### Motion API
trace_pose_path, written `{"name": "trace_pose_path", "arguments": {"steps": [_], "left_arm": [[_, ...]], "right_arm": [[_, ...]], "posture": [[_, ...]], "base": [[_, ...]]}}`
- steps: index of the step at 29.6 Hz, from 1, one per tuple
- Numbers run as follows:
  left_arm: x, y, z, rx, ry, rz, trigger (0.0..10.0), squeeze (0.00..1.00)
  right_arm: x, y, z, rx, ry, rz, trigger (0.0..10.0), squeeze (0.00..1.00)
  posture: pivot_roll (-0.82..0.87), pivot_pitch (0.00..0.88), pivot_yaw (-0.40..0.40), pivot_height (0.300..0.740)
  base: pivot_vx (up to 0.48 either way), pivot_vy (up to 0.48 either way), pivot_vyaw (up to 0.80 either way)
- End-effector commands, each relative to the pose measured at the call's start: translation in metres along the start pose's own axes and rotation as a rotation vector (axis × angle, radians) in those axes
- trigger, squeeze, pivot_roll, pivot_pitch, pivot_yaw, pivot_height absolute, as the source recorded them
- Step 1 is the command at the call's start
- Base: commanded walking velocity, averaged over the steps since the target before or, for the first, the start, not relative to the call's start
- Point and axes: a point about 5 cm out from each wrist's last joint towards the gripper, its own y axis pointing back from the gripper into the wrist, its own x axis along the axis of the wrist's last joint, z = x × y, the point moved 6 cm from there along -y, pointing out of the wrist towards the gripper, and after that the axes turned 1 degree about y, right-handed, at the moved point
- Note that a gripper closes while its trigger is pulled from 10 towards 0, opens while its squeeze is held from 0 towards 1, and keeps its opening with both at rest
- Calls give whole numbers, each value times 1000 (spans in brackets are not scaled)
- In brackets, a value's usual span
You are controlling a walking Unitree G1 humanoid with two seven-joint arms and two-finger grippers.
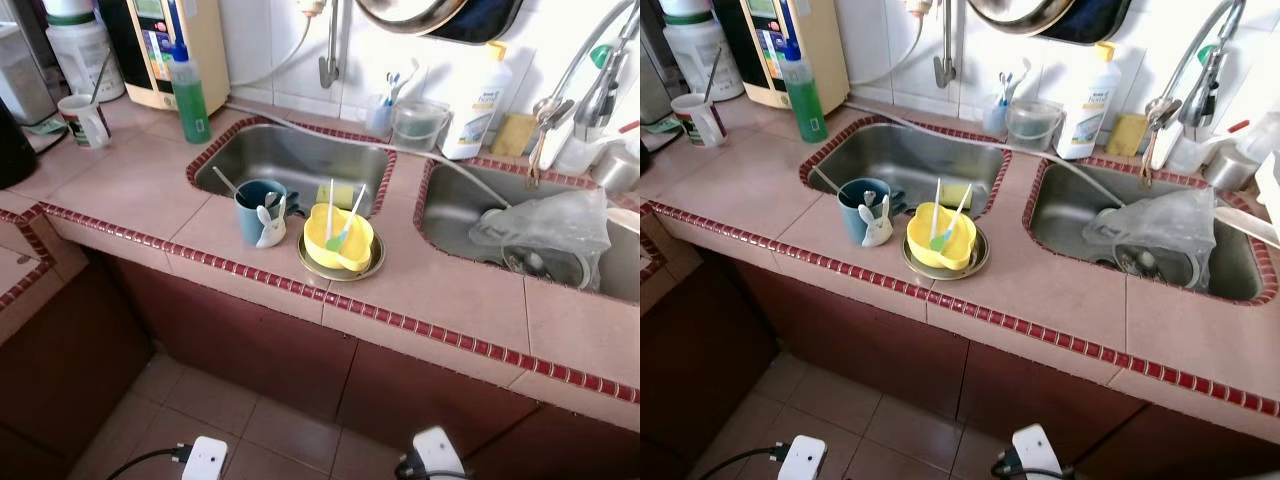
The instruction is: Kitchen organization
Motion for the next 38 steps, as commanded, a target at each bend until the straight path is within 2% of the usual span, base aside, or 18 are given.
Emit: {"name": "trace_pose_path", "arguments": {"steps": [1,2,3,4,5,6,7,8,9,10,11,12,17,22,25,28,33,38], "left_arm": [[-1,0,4,-18,-3,-4,10000,0],[-1,0,4,-18,-3,-4,10000,0],[1,-1,6,-31,-24,-2,10000,0],[1,-1,6,-31,-24,-2,10000,0],[3,-1,8,-53,-41,7,10000,0],[7,-1,12,-86,-65,18,10000,1000],[8,-2,14,-97,-74,22,10000,1000],[10,-2,13,-99,-72,27,10000,1000],[13,-2,10,-95,-55,36,10000,1000],[13,-2,10,-95,-55,36,10000,1000],[18,-2,5,-71,-33,56,10000,867],[23,-2,-1,-41,-22,79,10000,0],[43,1,-7,-38,35,199,10000,0],[68,11,-3,-119,-86,360,10000,0],[85,19,1,-179,-142,446,10000,0],[96,25,6,-239,-177,503,10000,0],[122,45,17,-340,-336,639,10000,0],[145,71,24,-448,-424,739,10000,0]], "right_arm": [[0,0,3,-8,3,0,10000,0],[0,0,3,-8,3,0,10000,0],[-1,1,3,-4,10,1,10000,212],[-1,1,3,-4,10,1,10000,212],[0,1,2,4,15,8,10000,1000],[0,1,3,6,33,10,10000,1000],[-1,1,3,12,35,4,10000,1000],[-1,1,2,21,30,2,10000,753],[0,1,2,34,12,2,10000,0],[0,1,2,34,12,2,10000,0],[2,1,4,29,4,14,10000,0],[6,1,8,16,4,32,10000,0],[33,1,13,36,-12,135,10000,0],[78,8,1,181,34,333,10000,0],[95,17,-19,337,191,428,10000,0],[104,24,-29,427,254,475,10000,0],[127,41,-38,584,287,573,10000,0],[151,67,-43,748,308,664,10000,0]], "posture": [[-10,0,-32,740],[-10,0,-32,740],[-10,0,-38,740],[-10,0,-38,740],[-7,0,-44,740],[1,8,-51,740],[3,10,-53,740],[10,15,-59,740],[17,18,-63,740],[17,18,-63,740],[20,22,-66,740],[21,26,-67,740],[21,35,-70,740],[31,65,-68,740],[35,76,-65,740],[38,80,-64,740],[52,89,-67,740],[56,92,-69,740]], "base": [[0,0,0],[0,0,0],[0,0,0],[0,0,0],[0,0,0],[0,0,0],[0,0,0],[0,0,0],[0,0,0],[0,0,0],[0,0,0],[0,0,0],[0,0,0],[0,0,0],[0,0,0],[0,0,0],[0,0,0],[0,0,0]]}}
